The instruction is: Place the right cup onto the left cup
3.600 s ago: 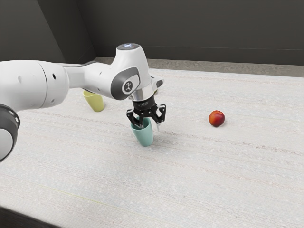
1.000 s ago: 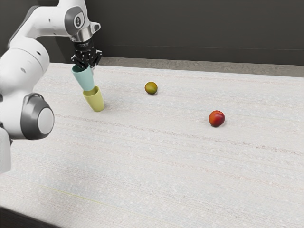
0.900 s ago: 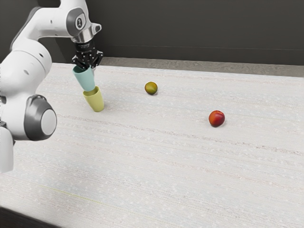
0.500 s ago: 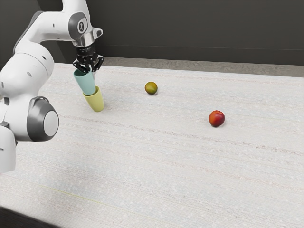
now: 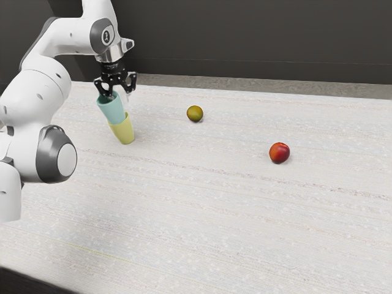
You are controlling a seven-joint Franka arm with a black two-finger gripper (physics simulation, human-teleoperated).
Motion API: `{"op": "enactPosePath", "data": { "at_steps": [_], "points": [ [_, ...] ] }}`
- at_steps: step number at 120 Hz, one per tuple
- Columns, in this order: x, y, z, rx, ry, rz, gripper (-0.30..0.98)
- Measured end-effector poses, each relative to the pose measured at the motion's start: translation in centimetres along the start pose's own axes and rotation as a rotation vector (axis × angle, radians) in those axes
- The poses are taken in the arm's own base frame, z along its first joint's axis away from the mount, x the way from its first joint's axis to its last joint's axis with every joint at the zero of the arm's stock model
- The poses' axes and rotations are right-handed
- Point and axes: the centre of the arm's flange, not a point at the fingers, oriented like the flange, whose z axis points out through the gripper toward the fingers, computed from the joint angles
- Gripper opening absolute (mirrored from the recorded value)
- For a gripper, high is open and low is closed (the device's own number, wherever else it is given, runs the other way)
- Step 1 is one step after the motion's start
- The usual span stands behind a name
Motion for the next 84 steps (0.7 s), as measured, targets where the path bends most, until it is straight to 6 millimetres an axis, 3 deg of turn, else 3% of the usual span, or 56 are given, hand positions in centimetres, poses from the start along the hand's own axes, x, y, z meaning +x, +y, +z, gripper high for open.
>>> {"op": "enactPosePath", "data": {
  "at_steps": [20, 31, 40, 51, 59, 67, 76, 84],
  "points": [
    [0.0, 0.0, -0.3, -0.004, 0.004, 0.001, 0.48],
    [-0.3, -0.2, -1.5, -0.010, 0.016, 0.002, 0.55],
    [-1.1, -0.7, -4.3, -0.027, 0.042, 0.003, 0.59],
    [-3.2, -2.3, -10.5, -0.064, 0.094, 0.017, 0.62],
    [-6.0, -3.5, -14.3, -0.083, 0.105, 0.061, 0.63],
    [-10.0, -3.3, -16.7, -0.090, 0.096, 0.155, 0.64],
    [-15.4, -1.8, -18.0, -0.081, 0.083, 0.282, 0.65],
    [-19.7, -0.8, -17.6, -0.067, 0.080, 0.387, 0.66]
  ]
}}
